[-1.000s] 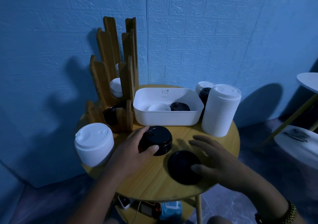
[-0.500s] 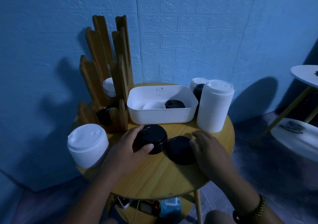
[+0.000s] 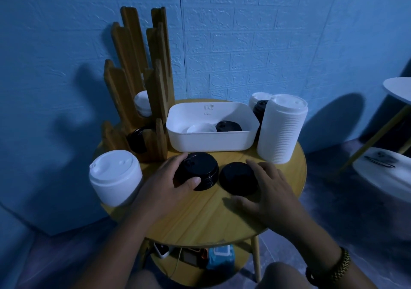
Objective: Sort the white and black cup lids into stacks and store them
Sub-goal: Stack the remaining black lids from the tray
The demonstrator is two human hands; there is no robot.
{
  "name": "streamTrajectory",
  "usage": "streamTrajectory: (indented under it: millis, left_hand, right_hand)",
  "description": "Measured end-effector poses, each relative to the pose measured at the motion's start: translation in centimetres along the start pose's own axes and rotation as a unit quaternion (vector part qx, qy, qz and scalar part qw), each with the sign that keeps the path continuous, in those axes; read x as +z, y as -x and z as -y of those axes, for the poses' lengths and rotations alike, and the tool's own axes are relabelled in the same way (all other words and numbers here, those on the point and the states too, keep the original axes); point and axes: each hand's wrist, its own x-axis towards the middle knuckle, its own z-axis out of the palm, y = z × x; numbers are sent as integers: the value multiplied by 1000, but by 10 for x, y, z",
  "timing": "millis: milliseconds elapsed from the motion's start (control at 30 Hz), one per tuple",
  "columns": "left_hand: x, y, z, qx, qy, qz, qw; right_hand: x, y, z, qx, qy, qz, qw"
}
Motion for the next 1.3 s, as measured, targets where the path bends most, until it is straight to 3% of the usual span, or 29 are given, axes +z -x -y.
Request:
streamTrajectory:
  millis: [367, 500, 600, 967, 1300]
  left_hand:
    - [-2, 1, -4, -5, 14, 2, 1000]
    - [-2, 1, -2, -8, 19, 2, 1000]
    - [-2, 1, -1, -11, 26, 15, 1000]
    - [-7, 4, -7, -3, 8, 37, 999]
    - [-4, 3, -5, 0, 12, 37, 999]
  right_hand:
    - [-11, -16, -7, -20, -81, 48, 995]
    - [-5, -8, -5, 29, -106, -30, 993]
    - [0, -6, 4, 2, -145, -111, 983]
    - [15, -47, 58, -70, -176, -7, 982]
    - [13, -44, 58, -86, -165, 24, 982]
